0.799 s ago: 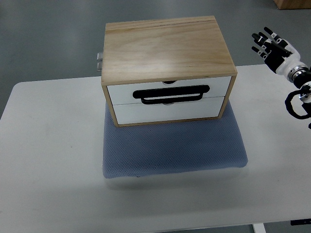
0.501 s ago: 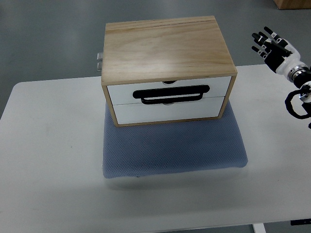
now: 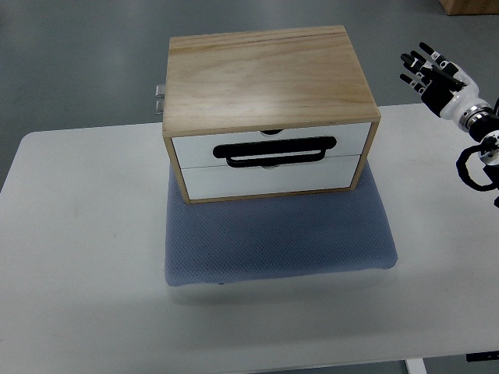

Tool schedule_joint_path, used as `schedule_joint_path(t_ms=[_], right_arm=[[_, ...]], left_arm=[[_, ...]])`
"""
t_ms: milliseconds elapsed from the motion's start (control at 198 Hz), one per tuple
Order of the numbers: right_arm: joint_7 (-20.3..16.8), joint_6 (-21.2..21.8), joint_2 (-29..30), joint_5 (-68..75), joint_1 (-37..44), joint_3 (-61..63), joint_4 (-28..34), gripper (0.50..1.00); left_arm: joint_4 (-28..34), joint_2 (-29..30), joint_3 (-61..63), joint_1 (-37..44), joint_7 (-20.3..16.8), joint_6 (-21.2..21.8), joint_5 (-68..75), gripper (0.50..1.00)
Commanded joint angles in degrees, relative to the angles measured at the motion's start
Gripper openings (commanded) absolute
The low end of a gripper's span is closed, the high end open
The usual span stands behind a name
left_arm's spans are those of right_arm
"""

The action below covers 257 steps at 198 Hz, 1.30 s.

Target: Open wood drawer with right hand

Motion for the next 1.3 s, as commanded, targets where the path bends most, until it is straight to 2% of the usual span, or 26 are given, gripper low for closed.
schedule_joint_path(t_ms=[0, 1295], right_arm=[[0.0, 0.7, 0.0, 0.0, 0.0, 0.1, 0.0, 0.946], [0.1, 0.8, -1.6, -0.1, 0.2, 0.1, 0.0, 0.946]], left_arm=[[0.0, 0.0, 0.0, 0.0, 0.0, 0.0, 0.0, 1.0], [0.0, 0.0, 0.0, 0.0, 0.0, 0.0, 0.0, 1.0]])
